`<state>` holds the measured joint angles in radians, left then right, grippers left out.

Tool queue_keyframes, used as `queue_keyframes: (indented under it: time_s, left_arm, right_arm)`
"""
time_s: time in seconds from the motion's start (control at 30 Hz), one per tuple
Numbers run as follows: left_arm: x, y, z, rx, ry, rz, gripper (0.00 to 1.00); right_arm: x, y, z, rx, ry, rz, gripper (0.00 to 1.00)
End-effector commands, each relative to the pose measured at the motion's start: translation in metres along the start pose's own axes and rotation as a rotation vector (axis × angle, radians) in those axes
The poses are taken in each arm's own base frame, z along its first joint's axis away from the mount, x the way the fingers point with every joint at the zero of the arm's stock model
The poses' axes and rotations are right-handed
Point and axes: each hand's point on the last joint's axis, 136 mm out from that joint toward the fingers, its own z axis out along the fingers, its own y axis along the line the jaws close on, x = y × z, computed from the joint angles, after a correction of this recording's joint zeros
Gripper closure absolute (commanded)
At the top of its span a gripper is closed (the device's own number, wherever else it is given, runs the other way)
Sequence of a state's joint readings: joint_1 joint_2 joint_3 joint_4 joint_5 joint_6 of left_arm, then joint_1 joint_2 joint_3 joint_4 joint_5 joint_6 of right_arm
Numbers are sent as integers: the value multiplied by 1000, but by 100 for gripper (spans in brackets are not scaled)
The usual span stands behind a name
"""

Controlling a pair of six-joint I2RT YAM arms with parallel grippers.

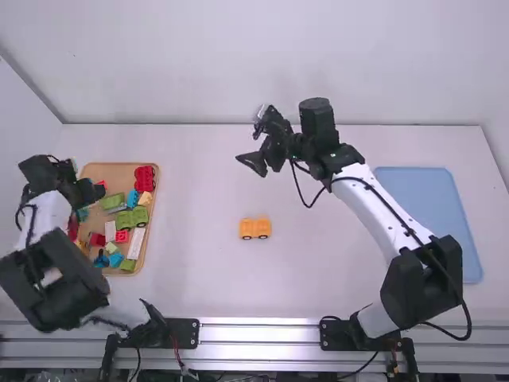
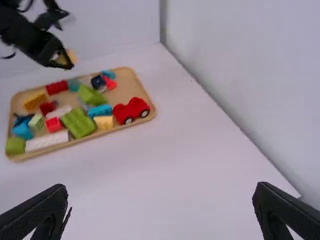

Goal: Assemble lego blocks to make yellow taxi

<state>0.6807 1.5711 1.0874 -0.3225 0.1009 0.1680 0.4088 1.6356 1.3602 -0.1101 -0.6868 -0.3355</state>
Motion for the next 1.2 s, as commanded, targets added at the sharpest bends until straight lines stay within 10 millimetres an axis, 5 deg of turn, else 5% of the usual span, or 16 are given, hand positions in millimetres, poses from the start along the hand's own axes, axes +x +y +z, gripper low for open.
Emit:
queue_keyframes:
  time_s: [0.0,0.2,0.23,0.4,0.77,1.0,1.17]
  left_arm:
    - [-7,-45,-30,64,-110,114,94]
    - [-12,-148,-93,287,-428,383,86]
    - [-6,-179,-111,381,-507,451,86]
    - [22,-246,-142,591,-617,574,80]
    - [44,-342,-153,853,-708,658,79]
    - [42,-379,-157,971,-754,586,81]
    - [43,-401,-160,1035,-747,592,85]
  right_arm:
    - [-9,-13,1,22,-28,125,1]
    - [-5,-29,8,-6,-71,239,1]
    - [-4,-26,9,-70,-90,251,1]
    - [2,-14,8,-238,-119,278,2]
    - [12,-5,18,-266,-83,332,9]
    - [21,-5,21,-265,-88,352,21]
    - [25,0,27,-271,-136,371,19]
